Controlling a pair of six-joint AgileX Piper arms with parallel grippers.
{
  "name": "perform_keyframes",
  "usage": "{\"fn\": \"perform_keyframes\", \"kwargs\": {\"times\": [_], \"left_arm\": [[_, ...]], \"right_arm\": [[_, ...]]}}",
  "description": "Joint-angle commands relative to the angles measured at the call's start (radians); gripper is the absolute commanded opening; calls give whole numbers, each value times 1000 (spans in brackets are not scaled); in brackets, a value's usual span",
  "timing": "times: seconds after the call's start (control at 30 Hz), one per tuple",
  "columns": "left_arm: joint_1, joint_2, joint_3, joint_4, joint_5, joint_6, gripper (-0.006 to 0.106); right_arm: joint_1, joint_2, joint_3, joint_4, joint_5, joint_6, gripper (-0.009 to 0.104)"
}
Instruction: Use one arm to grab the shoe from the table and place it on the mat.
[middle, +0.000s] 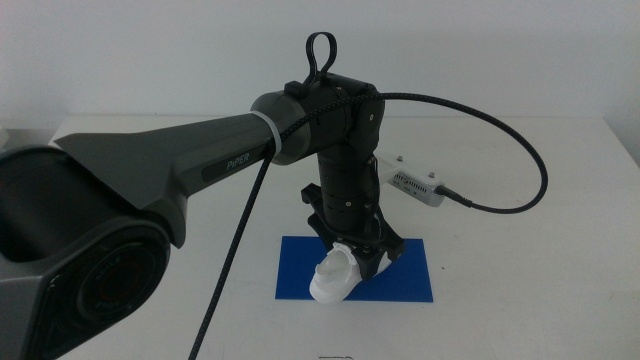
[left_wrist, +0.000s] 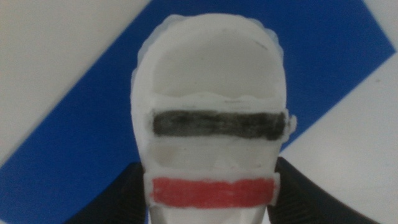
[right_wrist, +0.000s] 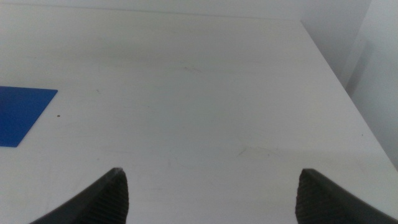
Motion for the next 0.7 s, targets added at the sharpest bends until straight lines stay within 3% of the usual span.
{"fn": "perform_keyframes", "kwargs": {"times": [0.0, 0.17, 0.33, 0.47, 0.57, 0.67], "left_arm": [[-3, -68, -35, -43, 106, -16, -2], [-3, -68, -35, -46, 106, -114, -2], [-3, -68, -35, -43, 106, -372, -2], [-3, -68, -35, -44, 105, -777, -2], [-3, -68, -35, -93, 105, -1216, -2], [-3, -68, -35, -99, 105, -1485, -2]], "right_arm": [[2, -19, -19, -8, -56, -12, 94], [2, -19, -19, -8, -56, -12, 94], [2, -19, -19, -8, -56, -12, 94], [2, -19, -19, -8, -56, -12, 94], [2, -19, -19, -8, -56, -12, 94], [2, -19, -19, -8, -56, -12, 94]]}}
